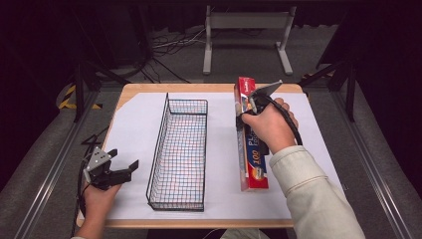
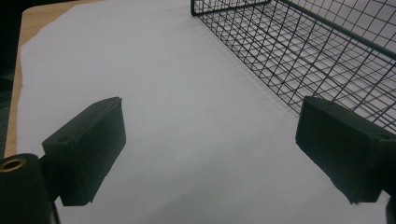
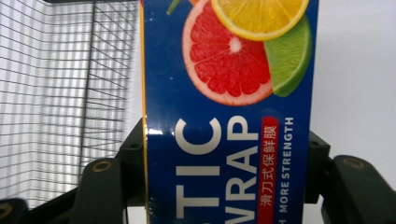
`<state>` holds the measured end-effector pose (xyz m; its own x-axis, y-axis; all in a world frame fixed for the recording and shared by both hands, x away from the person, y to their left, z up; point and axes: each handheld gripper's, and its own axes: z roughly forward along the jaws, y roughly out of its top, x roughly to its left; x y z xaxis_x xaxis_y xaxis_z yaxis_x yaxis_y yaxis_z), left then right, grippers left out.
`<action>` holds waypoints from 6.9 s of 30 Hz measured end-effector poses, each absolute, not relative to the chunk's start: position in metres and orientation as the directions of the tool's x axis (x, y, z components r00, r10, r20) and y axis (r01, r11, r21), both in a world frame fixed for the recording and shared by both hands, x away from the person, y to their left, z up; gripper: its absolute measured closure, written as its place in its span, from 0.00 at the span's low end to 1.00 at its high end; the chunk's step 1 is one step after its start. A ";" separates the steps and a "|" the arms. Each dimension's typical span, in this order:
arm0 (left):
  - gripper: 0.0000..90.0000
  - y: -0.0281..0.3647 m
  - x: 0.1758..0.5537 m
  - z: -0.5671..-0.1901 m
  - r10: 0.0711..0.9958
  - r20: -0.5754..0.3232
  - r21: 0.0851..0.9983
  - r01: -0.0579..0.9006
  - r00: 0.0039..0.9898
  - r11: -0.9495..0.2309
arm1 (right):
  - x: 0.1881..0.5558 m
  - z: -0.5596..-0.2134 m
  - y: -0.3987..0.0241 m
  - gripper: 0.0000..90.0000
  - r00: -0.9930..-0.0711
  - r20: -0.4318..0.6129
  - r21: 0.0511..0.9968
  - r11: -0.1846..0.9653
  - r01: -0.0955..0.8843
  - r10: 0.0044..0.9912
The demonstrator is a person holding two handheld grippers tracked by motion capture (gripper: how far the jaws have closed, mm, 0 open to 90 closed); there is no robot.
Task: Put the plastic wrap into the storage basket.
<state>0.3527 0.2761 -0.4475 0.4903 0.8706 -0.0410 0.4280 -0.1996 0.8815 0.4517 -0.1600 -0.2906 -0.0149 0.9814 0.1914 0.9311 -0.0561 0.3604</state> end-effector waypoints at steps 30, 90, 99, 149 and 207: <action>0.07 0.271 0.355 -0.455 0.863 -0.029 0.881 0.421 0.504 -0.216 | 0.466 -0.280 -0.062 0.44 0.013 0.269 0.345 -0.109 0.932 0.963; 0.07 0.272 0.356 -0.455 0.857 -0.023 0.878 0.421 0.515 -0.230 | 0.468 -0.362 0.006 0.43 0.034 0.244 0.277 -0.103 0.955 0.969; 0.07 0.272 0.356 -0.455 0.857 -0.024 0.878 0.420 0.515 -0.228 | 0.468 -0.375 0.008 0.43 0.043 0.228 0.237 -0.098 0.966 0.973; 0.07 0.273 0.357 -0.455 0.856 -0.041 0.880 0.424 0.515 -0.213 | 0.463 -0.360 0.007 0.34 0.010 0.240 0.305 -0.085 0.948 0.971; 0.07 0.280 0.355 -0.444 0.863 -0.046 0.880 0.429 0.503 -0.203 | 0.420 -0.336 -0.183 0.23 -0.488 0.207 0.810 0.131 0.571 0.848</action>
